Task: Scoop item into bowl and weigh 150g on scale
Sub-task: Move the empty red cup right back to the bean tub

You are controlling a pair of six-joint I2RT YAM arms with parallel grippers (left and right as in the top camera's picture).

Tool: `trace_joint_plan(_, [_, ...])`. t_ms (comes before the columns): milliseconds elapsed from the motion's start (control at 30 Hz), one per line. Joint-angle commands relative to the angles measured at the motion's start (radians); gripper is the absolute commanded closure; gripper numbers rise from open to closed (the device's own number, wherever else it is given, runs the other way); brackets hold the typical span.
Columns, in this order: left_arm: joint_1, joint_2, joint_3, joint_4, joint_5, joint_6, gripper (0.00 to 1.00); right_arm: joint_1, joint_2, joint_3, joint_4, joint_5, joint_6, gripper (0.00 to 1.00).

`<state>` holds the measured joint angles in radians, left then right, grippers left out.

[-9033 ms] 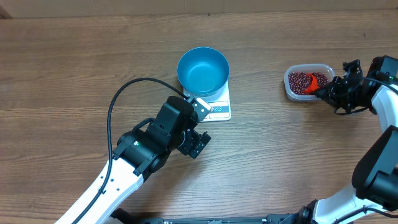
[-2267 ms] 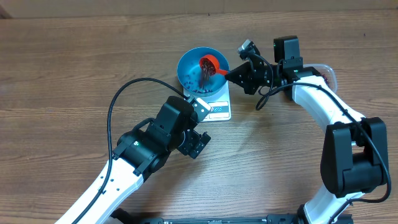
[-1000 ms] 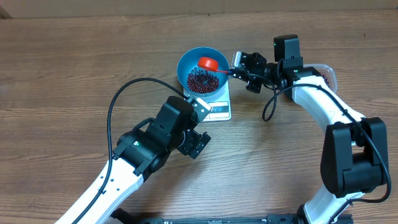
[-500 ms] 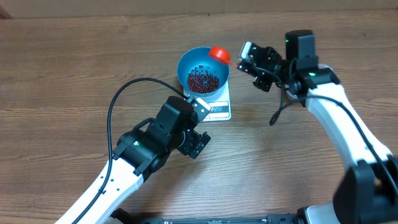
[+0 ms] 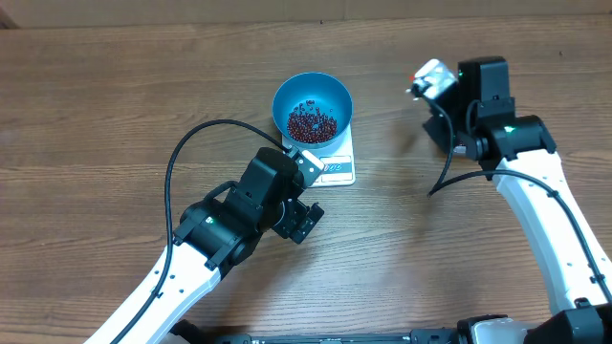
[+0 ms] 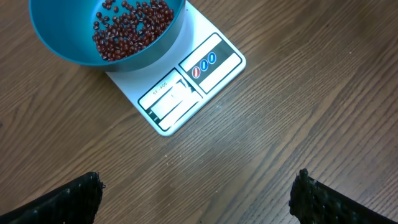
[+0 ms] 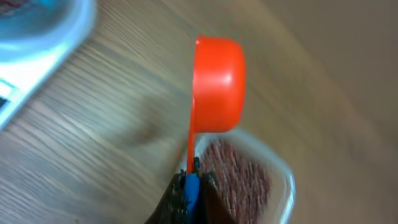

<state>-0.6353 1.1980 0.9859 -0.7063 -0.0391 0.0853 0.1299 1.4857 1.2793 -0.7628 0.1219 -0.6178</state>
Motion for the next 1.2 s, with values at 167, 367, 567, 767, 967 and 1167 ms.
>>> trace_joint_plan(167, [0.000,0.006,-0.002,0.003,-0.009,0.012,0.01,-0.214,-0.014,0.021,-0.049,0.102,0.441,0.96])
trace_joint_plan(367, [0.000,0.006,-0.002,0.003,-0.009,0.012,0.01,-0.324,-0.008,0.016,-0.108,-0.091,0.446,0.96])
trace_joint_plan(567, [0.000,0.006,-0.002,0.003,-0.009,0.012,0.01,-0.346,-0.002,-0.003,-0.125,-0.150,0.446,0.96])
trace_joint_plan(767, [0.000,0.006,-0.002,0.003,-0.009,0.012,0.01,-0.346,-0.002,-0.048,-0.105,-0.151,0.446,0.96])
trace_joint_plan(967, [0.000,0.006,-0.002,0.003,-0.009,0.012,0.01,-0.346,-0.001,-0.164,0.035,-0.240,0.446,0.96])
trace_joint_plan(1167, [0.000,0.006,-0.002,0.003,-0.009,0.012,0.01,-0.346,0.001,-0.254,0.108,-0.240,0.446,0.96])
